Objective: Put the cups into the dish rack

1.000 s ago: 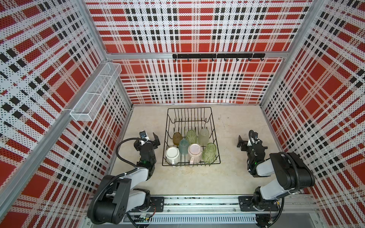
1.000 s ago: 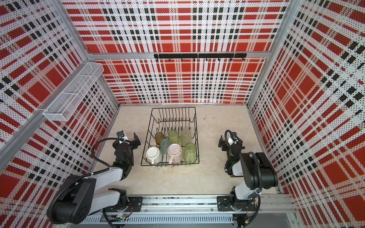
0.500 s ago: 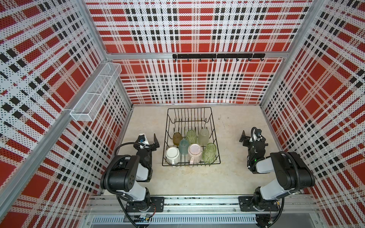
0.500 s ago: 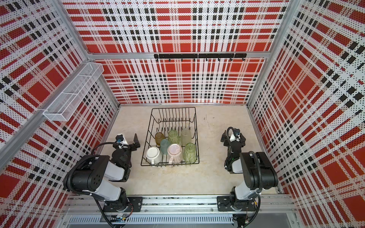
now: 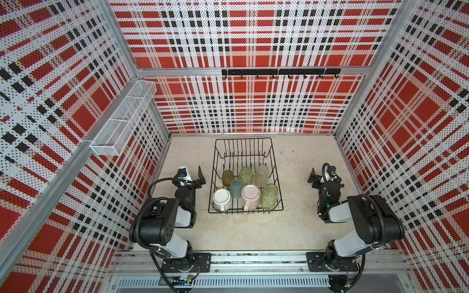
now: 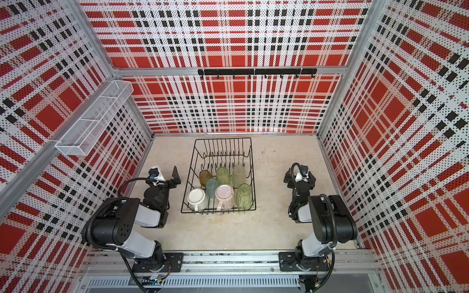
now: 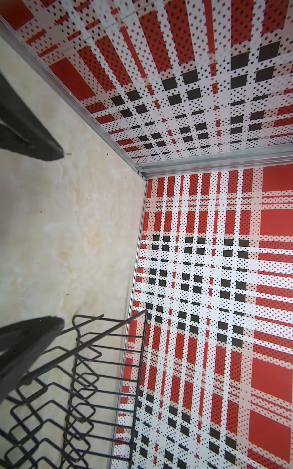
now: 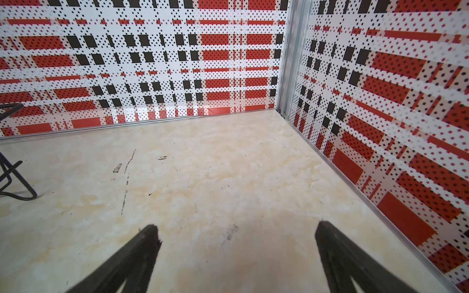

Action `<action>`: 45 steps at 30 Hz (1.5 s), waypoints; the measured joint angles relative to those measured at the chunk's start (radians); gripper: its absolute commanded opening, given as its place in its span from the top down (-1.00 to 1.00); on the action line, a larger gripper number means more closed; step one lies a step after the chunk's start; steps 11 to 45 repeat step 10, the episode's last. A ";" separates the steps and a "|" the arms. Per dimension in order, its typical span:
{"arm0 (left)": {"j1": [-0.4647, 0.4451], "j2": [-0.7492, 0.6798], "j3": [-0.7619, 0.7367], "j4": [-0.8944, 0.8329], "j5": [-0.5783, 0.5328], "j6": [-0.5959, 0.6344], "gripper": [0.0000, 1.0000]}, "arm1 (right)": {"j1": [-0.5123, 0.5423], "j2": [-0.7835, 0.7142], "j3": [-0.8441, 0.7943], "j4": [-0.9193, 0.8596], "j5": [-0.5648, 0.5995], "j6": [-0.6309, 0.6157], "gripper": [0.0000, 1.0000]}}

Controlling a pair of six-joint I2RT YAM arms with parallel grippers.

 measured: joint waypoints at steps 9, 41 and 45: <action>0.000 0.000 0.002 -0.018 -0.010 -0.002 -0.96 | 0.000 0.000 0.007 -0.021 -0.006 -0.001 -1.00; 0.000 0.000 0.002 -0.018 -0.011 -0.002 -0.96 | 0.000 0.000 0.007 -0.023 -0.007 -0.001 -1.00; 0.000 0.000 0.002 -0.018 -0.011 -0.002 -0.96 | 0.000 0.000 0.007 -0.023 -0.007 -0.001 -1.00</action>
